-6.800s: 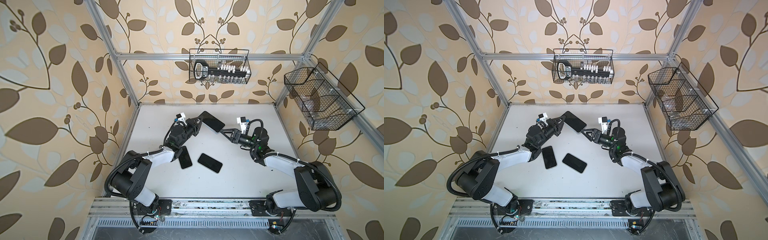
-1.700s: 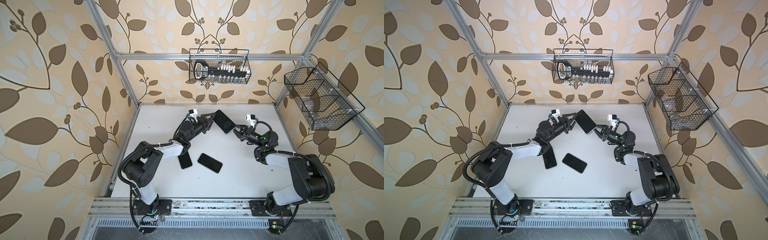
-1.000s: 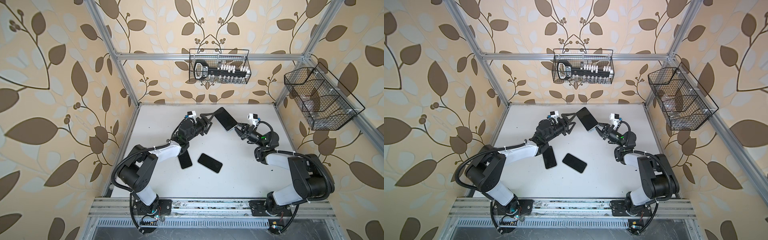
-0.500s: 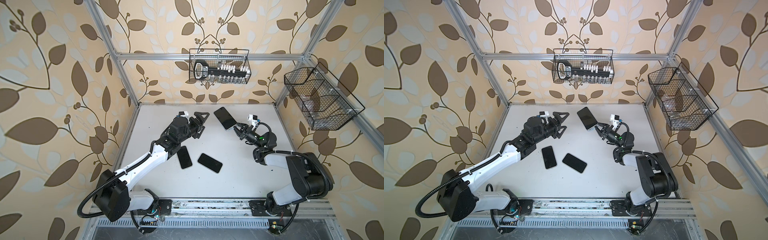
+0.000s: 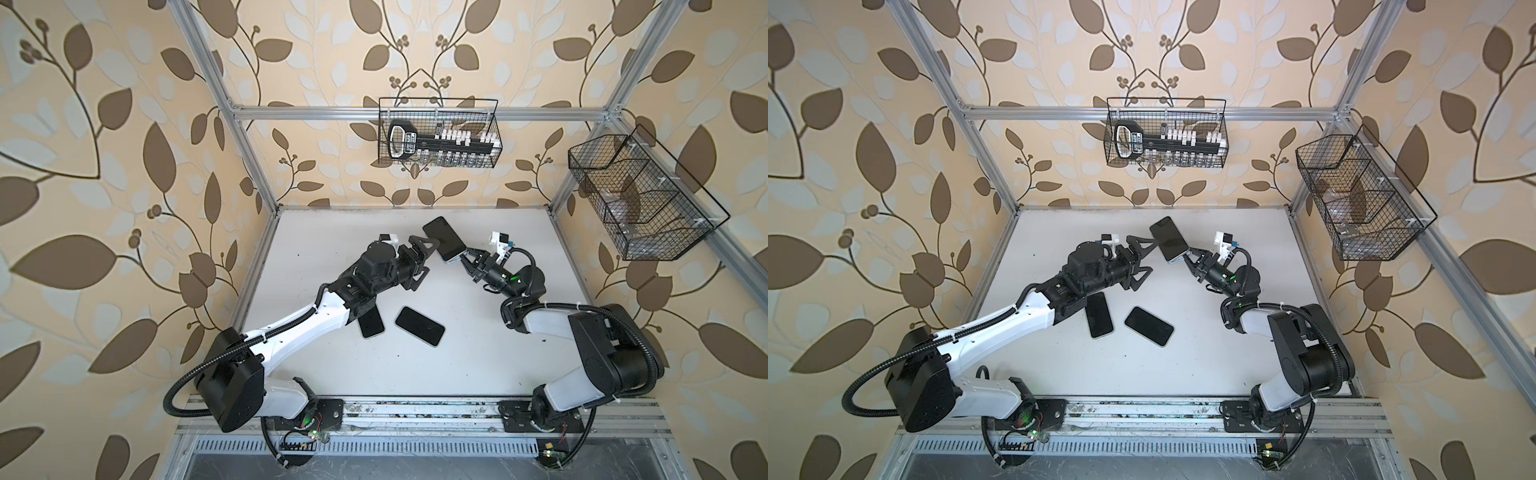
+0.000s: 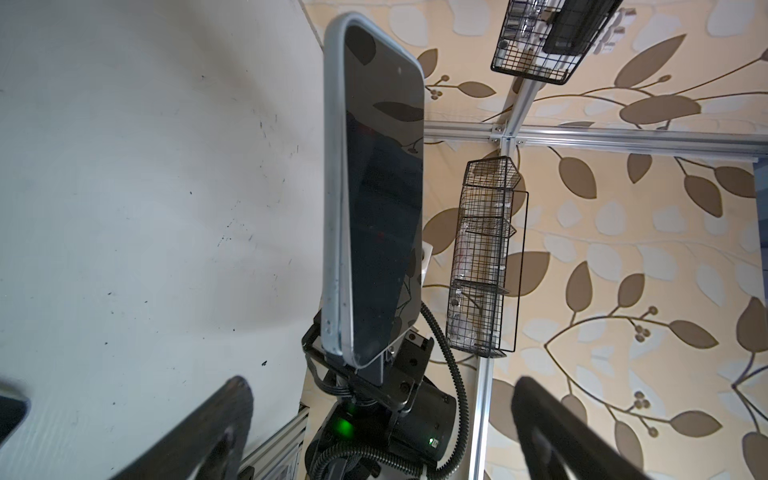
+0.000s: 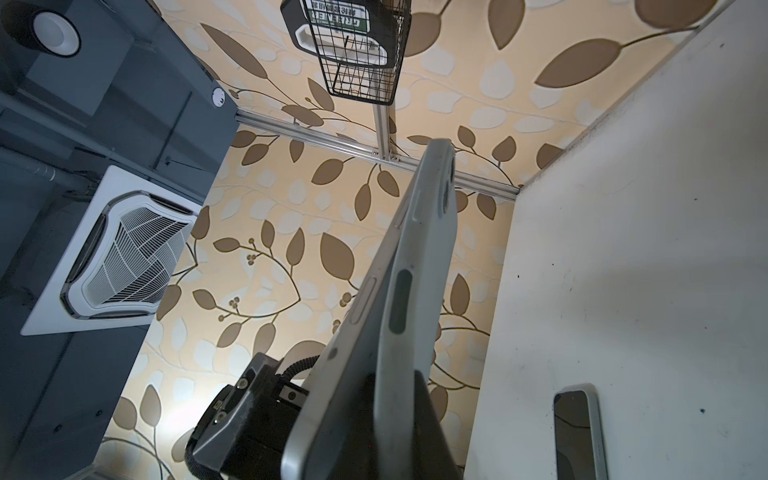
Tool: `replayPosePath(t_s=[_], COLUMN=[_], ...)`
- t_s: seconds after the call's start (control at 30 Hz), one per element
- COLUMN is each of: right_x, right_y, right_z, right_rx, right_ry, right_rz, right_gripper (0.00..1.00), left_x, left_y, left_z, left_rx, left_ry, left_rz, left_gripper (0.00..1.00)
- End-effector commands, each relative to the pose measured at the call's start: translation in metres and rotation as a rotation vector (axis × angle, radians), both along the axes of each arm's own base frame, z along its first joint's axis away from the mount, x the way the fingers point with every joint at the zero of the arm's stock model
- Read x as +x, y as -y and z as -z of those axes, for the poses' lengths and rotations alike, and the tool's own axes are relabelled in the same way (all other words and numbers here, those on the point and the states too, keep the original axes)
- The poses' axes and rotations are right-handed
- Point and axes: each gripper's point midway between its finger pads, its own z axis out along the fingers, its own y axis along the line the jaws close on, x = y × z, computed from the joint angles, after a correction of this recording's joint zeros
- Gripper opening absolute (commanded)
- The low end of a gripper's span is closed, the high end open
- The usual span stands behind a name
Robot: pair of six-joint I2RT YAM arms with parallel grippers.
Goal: Take the phone out of the phone case
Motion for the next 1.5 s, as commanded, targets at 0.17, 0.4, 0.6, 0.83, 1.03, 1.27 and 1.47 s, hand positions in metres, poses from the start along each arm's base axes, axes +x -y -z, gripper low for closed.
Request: replayPosePath(t_s=[0.17,0.4,0.6,0.83,1.03,1.27,1.47], right_x=[-0.007,-0.008,-0.009,-0.007,-0.004,-0.002,-0.003], right_y=[-0.003,-0.003,-0.003,-0.001,0.005,0.009,0.010], right_z=[-0.011,-0.007,-0.009,-0.013,-0.016,-0.021,-0.024], right_rx=[0.010,0.004,0.011,0.013,0.018,0.024,0.027], right_ry=[0.067,0.061,0.067,0.072,0.077,0.086,0.091], right_rz=[0.014,0.017,0.018,0.026,0.041,0.054,0.056], right_gripper=[0.00,0.00,0.00,0.00,0.00,0.00,0.00], left_x=[0.002,0.003,0.003,0.005,0.000,-0.002,-0.002], left_y=[0.018,0.022,0.026,0.033,0.031,0.032,0.032], left_z=[-0.041,-0.048,-0.050,-0.034,-0.032,-0.027,-0.028], left_rx=[-0.118,-0.137,-0.149,-0.134,-0.130,-0.114,-0.111], left_ry=[0.076,0.087,0.087,0.057,0.054,0.046,0.056], left_rz=[0.035,0.044,0.059,0.077,0.082,0.086,0.084], left_gripper=[0.99,0.99,0.99,0.99,0.99,0.99,0.99])
